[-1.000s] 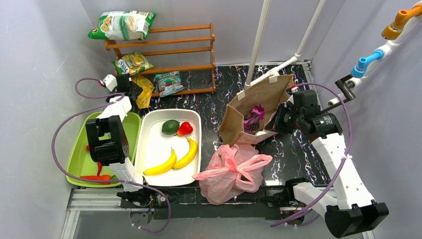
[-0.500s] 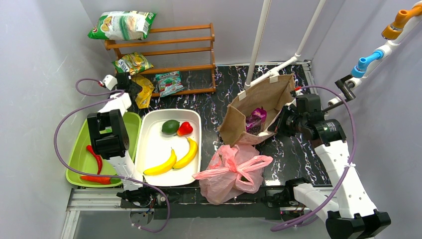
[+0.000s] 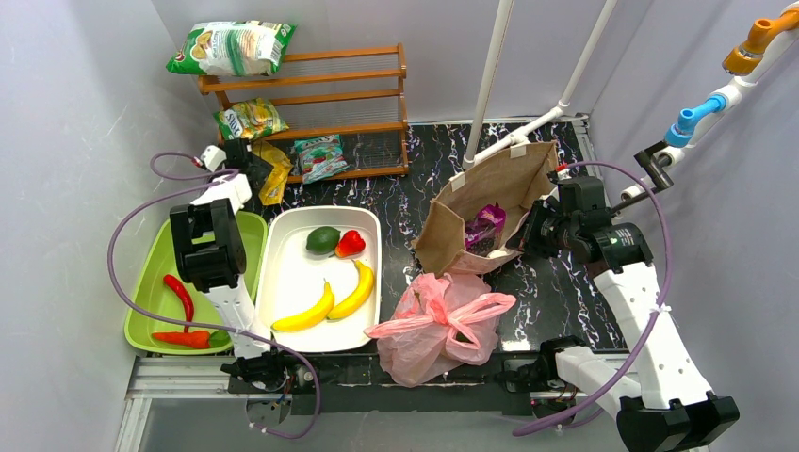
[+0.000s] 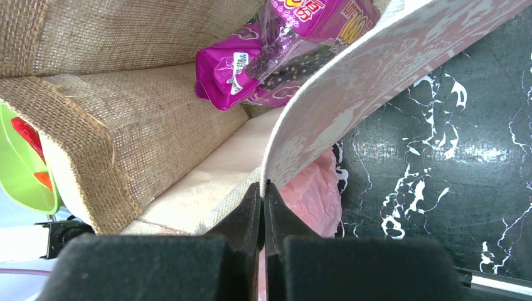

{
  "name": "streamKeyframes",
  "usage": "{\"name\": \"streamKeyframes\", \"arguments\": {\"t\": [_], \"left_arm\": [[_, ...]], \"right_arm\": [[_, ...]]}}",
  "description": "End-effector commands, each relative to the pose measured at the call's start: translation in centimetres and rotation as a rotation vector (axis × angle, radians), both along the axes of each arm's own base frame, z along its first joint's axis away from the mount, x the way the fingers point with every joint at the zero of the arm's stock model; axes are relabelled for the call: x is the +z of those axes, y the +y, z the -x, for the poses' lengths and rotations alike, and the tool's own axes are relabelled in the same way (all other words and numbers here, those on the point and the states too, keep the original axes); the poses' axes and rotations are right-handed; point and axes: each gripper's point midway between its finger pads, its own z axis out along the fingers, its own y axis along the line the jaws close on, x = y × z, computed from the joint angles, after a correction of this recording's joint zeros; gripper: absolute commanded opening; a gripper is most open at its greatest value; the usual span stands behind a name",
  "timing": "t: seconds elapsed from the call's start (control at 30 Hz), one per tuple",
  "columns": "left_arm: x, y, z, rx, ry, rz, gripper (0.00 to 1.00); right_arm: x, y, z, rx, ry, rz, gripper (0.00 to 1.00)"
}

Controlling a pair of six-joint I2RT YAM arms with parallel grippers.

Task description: Place the food into the grocery bag and tie it

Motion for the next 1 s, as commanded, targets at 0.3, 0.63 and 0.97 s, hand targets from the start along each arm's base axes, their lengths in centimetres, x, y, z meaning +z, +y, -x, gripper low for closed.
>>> {"name": "streamKeyframes", "arguments": {"t": [0.3,0.63,0.97], "left_arm": [[-1.1,-0.7,-1.2,0.010,-0.046,0.083,0.83],[-0.5,-2.1,-2.2,-0.033,-0.176,0.146,0.47],[0.6,-2.2,-0.5,-0.027,-0.184,0.134,0.20]], "right_arm": [[0.4,-0.1,-0.9,-0.007,-0.019,0.012,0.01],[0.4,0.1,-1.3,-0.007,-0.007,0.015,0.01],[0.3,0.2,-1.4,-0.004,0.005,0.011,0.01]]}}
